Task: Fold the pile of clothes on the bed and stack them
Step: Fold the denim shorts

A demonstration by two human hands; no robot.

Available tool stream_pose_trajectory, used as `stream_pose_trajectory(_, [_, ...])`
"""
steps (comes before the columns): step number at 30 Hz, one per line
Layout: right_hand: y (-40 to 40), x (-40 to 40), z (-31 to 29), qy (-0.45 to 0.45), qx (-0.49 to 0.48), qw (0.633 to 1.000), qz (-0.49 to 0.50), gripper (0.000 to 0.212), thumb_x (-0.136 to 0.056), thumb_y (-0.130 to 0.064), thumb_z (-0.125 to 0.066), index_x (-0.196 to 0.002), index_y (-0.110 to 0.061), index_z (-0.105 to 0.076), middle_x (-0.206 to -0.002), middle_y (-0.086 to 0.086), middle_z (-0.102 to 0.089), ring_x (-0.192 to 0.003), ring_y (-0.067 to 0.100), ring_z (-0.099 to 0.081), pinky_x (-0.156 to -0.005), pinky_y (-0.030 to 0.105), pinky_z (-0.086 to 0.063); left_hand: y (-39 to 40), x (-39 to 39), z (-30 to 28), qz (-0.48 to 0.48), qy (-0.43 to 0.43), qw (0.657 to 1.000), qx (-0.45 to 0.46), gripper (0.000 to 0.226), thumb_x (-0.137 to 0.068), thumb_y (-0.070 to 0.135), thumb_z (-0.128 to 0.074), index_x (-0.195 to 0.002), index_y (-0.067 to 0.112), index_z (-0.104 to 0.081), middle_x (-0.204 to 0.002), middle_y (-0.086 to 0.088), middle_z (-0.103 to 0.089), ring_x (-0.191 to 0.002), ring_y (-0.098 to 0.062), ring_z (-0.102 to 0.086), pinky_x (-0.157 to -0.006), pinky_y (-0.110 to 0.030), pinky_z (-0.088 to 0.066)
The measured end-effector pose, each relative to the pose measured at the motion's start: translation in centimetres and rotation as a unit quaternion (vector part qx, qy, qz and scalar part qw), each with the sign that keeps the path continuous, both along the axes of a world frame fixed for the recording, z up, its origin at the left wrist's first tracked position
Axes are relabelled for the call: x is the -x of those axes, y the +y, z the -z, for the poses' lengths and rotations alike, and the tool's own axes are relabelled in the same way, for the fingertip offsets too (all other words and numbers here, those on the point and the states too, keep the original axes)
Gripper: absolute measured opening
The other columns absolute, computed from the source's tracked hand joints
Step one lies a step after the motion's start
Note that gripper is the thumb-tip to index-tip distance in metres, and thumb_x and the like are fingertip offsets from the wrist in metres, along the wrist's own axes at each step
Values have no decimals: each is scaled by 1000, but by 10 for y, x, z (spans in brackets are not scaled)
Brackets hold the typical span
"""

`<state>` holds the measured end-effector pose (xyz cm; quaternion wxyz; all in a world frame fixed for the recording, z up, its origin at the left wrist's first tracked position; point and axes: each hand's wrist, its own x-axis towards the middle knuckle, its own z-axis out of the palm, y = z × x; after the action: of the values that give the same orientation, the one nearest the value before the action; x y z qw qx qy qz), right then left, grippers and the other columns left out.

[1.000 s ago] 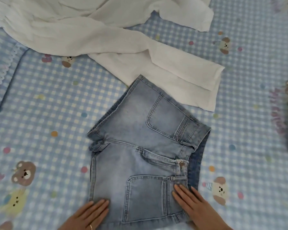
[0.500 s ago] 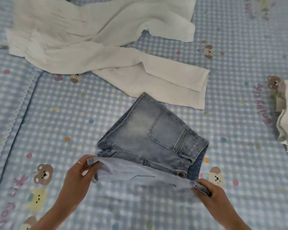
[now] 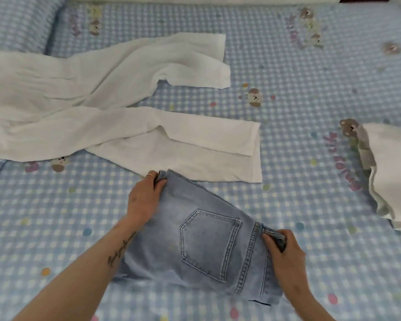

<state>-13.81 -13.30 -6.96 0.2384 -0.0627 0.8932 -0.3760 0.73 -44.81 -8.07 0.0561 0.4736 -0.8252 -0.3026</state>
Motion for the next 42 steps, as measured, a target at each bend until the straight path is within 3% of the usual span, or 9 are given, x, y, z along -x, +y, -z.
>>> stream_pose_trajectory(4, [-19, 10, 10, 3, -38, 999, -15, 17, -90, -32, -59, -95, -21, -47, -84, -4, -63, -80, 22, -63, -67, 38, -52, -6, 32, 12, -27, -39, 999, -1, 18, -97, 36, -43, -102, 20, -49, -88, 0, -60, -86, -26, -55, -66, -32, -43])
stream_pose_trajectory(8, [-22, -8, 11, 250, -168, 942, -148, 48, -98, -38, -39, -140, -16, -39, -143, 7, -43, -130, 27, -40, -104, 44, -31, 39, 20, 18, 147, -72, 972, 170, 48, -99, 28, -35, -141, 5, -38, -148, -16, -35, -137, -33, -34, -112, -43, -29])
stream_pose_trajectory(11, [-27, -33, 25, 255, -177, 892, -329, 56, -98, -49, -20, -147, -24, -30, -156, 6, -25, -143, 27, -21, -113, 49, -15, 74, -9, 34, 325, -125, 918, 191, 60, -98, 45, -19, -144, 10, -35, -153, -12, -28, -141, -28, -26, -113, -42, -20])
stream_pose_trajectory(18, [-32, -19, 63, 158, -250, 869, -397, 60, -93, -60, 2, -145, -36, 20, -152, -11, 31, -143, 17, 25, -117, 46, 10, 57, -37, 63, 266, -203, 929, 162, 66, -98, 50, -8, -146, 8, -26, -153, -13, -22, -140, -28, -27, -116, -37, -20])
stream_pose_trajectory(21, [-15, -25, 40, 177, -221, 923, -260, 57, -96, -53, -17, -149, -33, -10, -159, 4, 1, -147, 25, -6, -117, 48, -5, 48, -55, 50, 255, -177, 930, 199, 60, -86, 11, -56, -142, 3, -36, -151, -19, -27, -140, -33, -27, -118, -40, -10])
stream_pose_trajectory(24, [2, -49, 23, 38, -217, 975, -4, 66, -91, -50, -45, -144, -38, -7, -157, 13, -17, -139, 37, -28, -109, 51, -31, 28, -90, 36, 50, -213, 972, 83, 70, -87, 24, -62, -145, 5, -29, -146, -24, -34, -133, -40, -32, -110, -47, -25])
stream_pose_trajectory(32, [-6, -48, 4, -7, -123, 992, -15, 80, -91, -37, -55, -150, -30, -2, -143, 13, -39, -116, 33, -52, -86, 40, -48, 34, -82, 15, -152, -90, 961, -211, 32, -95, 30, -51, -93, -1, -61, -87, -18, -66, -82, -34, -61, -70, -41, -43])
stream_pose_trajectory(36, [12, 6, -25, 71, -101, 991, -41, 70, -92, -35, -55, -150, -26, -17, -145, 5, -45, -118, 28, -56, -90, 39, -48, 72, -77, -11, -237, -12, 925, -297, 43, -96, 38, -47, -94, 2, -70, -97, -17, -68, -96, -30, -62, -90, -42, -48])
stream_pose_trajectory(42, [73, 118, -83, 164, -58, 983, -61, 49, -91, -29, -58, -137, -20, -43, -125, 3, -62, -109, 26, -61, -85, 35, -48, 154, 12, -52, -239, 66, 919, -307, 35, -98, 32, -45, -98, 6, -68, -112, -21, -65, -98, -29, -60, -88, -40, -45])
